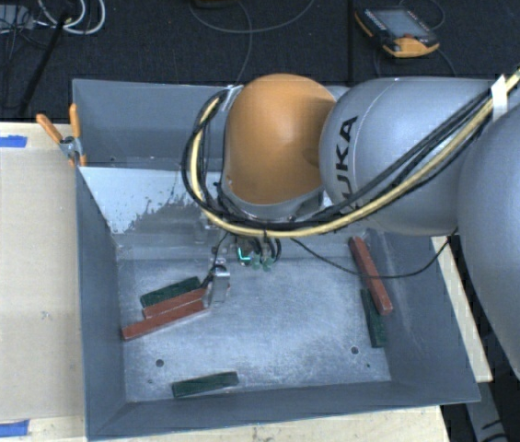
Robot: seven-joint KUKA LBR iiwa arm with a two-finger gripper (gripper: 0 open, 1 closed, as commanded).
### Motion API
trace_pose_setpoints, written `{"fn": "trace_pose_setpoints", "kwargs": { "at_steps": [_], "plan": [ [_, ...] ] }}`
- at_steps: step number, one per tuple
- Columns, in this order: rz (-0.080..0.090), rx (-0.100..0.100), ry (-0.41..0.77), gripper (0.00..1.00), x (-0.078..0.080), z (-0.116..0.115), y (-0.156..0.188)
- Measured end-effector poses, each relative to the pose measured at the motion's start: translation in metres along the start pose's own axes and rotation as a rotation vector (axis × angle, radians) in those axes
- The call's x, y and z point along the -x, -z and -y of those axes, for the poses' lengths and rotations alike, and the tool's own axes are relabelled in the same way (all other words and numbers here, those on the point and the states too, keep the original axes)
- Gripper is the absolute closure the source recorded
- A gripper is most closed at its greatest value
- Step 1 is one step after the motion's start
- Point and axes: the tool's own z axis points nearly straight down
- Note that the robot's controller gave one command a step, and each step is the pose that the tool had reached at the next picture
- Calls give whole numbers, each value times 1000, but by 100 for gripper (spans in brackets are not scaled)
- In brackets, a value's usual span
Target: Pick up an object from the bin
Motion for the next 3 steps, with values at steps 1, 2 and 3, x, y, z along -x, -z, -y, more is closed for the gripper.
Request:
{"fn": "trace_pose_setpoints", "kwargs": {
  "at_steps": [1, 2, 3],
  "plan": [
    [0, -1, 112, 0, -4, -2, -130],
    [14, 1, 543, 0, 10, -55, -81],
    [5, -2, 871, 0, -7, -47, -126]
  ]
}}
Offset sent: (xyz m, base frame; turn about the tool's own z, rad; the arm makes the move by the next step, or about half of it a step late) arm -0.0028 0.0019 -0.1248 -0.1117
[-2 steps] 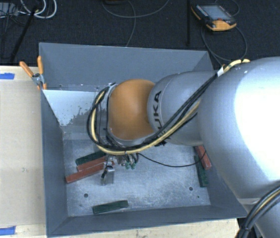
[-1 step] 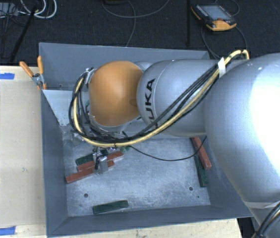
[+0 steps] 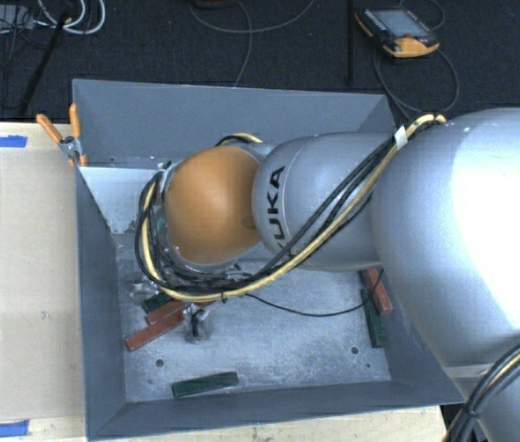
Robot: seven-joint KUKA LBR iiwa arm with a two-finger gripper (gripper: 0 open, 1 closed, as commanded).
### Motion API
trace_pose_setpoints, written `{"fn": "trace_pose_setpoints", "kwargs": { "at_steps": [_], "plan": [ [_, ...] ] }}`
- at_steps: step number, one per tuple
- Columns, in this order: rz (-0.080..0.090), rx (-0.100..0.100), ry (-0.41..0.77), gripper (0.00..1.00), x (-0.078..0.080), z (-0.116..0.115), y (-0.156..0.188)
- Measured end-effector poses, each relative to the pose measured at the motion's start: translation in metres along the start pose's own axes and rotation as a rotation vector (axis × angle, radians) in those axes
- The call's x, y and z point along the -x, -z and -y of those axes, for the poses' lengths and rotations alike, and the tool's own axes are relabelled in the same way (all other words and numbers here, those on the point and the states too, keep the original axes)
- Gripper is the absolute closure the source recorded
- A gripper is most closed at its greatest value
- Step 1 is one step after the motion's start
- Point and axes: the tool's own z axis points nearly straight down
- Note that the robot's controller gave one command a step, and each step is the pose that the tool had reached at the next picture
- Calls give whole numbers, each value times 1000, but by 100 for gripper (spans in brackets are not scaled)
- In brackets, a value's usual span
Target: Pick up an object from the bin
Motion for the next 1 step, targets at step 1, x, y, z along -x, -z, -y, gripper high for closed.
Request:
{"fn": "trace_pose_setpoints", "kwargs": {
  "at_steps": [1],
  "plan": [
    [2, -1, -5, 100, 1, 1, 2]
  ]
}}
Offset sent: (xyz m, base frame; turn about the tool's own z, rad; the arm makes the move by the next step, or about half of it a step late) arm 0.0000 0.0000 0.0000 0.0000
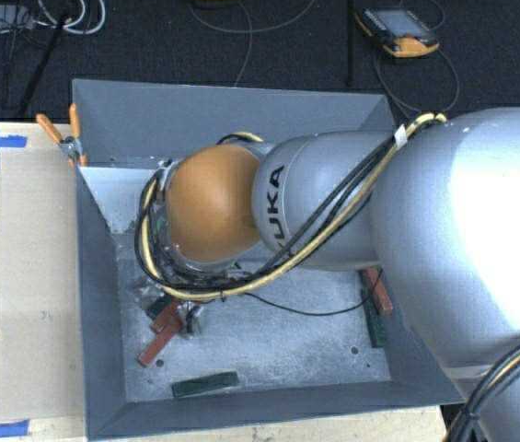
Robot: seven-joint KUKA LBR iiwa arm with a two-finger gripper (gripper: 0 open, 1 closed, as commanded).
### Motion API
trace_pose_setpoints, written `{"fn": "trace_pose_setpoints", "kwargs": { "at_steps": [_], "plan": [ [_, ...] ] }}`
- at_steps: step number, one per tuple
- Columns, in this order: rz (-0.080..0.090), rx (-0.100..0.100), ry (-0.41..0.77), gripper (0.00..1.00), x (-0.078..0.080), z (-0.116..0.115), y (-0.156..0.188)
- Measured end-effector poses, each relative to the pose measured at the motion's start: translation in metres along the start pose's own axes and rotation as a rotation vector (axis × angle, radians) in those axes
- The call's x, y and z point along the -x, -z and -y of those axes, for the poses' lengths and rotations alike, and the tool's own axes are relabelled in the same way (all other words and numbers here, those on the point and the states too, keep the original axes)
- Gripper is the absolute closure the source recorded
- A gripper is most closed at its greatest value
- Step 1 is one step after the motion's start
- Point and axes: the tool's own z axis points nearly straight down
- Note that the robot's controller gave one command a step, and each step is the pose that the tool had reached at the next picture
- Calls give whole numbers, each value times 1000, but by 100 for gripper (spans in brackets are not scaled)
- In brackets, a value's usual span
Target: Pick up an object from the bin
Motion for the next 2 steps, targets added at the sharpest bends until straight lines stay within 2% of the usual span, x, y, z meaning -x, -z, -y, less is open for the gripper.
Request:
{"fn": "trace_pose_setpoints", "kwargs": {
  "at_steps": [1, 2],
  "plan": [
    [3, -3, 147, 100, 13, 13, 46],
    [8, -7, 140, 100, 17, 33, 156]
  ]
}}
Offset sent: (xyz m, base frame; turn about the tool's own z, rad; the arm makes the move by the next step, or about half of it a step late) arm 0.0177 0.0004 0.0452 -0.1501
